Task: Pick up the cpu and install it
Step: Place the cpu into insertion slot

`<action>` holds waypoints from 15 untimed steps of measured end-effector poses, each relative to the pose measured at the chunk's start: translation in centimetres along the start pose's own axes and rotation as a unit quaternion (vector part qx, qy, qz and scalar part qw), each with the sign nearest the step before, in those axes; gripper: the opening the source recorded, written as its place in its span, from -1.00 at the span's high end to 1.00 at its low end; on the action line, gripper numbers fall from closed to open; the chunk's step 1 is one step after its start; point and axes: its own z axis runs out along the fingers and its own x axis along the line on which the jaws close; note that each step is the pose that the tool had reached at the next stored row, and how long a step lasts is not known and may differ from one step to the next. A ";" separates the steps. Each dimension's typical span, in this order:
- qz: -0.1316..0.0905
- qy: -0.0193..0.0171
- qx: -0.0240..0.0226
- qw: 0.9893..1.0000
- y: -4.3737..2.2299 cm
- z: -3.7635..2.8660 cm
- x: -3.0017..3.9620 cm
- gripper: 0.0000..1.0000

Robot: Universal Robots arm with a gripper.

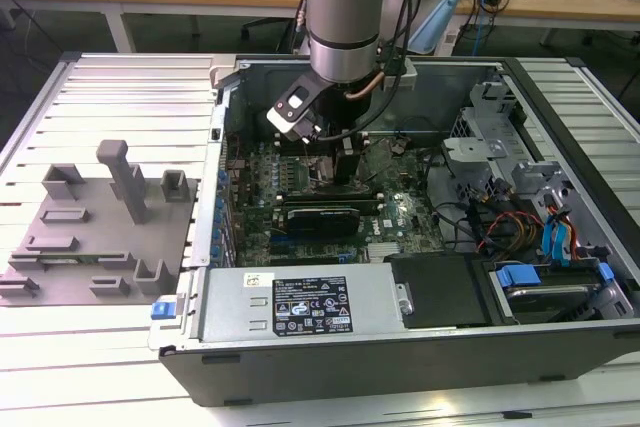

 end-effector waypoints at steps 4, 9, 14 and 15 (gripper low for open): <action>0.000 -0.009 0.001 1.000 0.01 0.07 0.16 -0.09; 0.000 -0.009 0.001 1.000 0.01 0.08 0.17 -0.09; 0.001 -0.009 -0.005 1.000 0.00 0.26 0.17 -0.09; 0.001 -0.009 -0.005 1.000 0.00 0.27 0.17 -0.09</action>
